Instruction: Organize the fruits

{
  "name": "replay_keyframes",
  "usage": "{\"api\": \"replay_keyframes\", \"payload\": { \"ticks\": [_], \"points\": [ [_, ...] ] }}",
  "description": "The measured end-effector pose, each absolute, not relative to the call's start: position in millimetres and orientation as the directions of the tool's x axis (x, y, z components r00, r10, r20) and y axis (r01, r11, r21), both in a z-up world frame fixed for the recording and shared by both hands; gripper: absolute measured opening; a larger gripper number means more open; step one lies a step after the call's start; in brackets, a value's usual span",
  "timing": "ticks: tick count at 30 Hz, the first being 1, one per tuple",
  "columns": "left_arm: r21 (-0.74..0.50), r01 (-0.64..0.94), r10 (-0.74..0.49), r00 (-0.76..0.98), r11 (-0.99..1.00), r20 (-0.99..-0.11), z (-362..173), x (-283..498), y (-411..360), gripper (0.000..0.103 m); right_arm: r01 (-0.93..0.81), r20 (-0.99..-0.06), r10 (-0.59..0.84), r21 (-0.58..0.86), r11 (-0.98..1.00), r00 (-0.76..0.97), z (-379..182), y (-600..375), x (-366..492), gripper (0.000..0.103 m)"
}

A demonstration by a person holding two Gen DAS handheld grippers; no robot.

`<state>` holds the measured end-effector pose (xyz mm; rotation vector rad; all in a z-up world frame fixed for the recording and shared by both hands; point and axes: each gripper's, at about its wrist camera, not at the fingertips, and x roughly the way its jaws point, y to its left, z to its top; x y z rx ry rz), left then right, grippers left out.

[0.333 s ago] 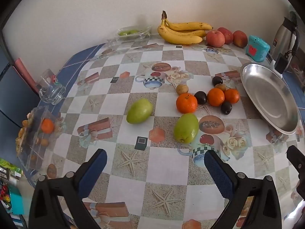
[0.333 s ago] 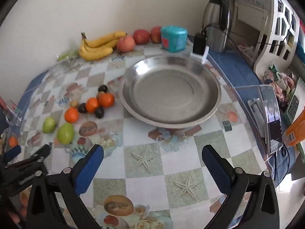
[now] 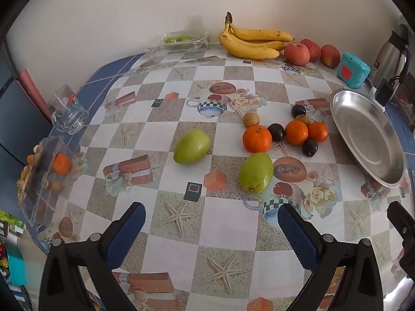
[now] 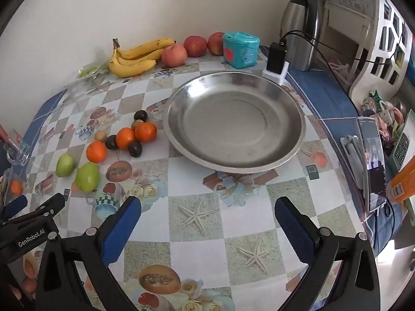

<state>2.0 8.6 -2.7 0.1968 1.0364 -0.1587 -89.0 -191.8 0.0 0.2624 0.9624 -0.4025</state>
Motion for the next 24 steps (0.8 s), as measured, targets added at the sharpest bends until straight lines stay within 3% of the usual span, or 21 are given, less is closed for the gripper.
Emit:
{"api": "replay_keyframes", "payload": {
  "ticks": [24],
  "points": [
    [0.076, 0.206, -0.037, 0.496, 0.975, -0.868, -4.5, 4.3, 13.1, 0.103, 0.406, -0.833, -0.176, 0.064, 0.911, 0.525, -2.1, -190.1, -86.2, 0.103]
  ]
}}
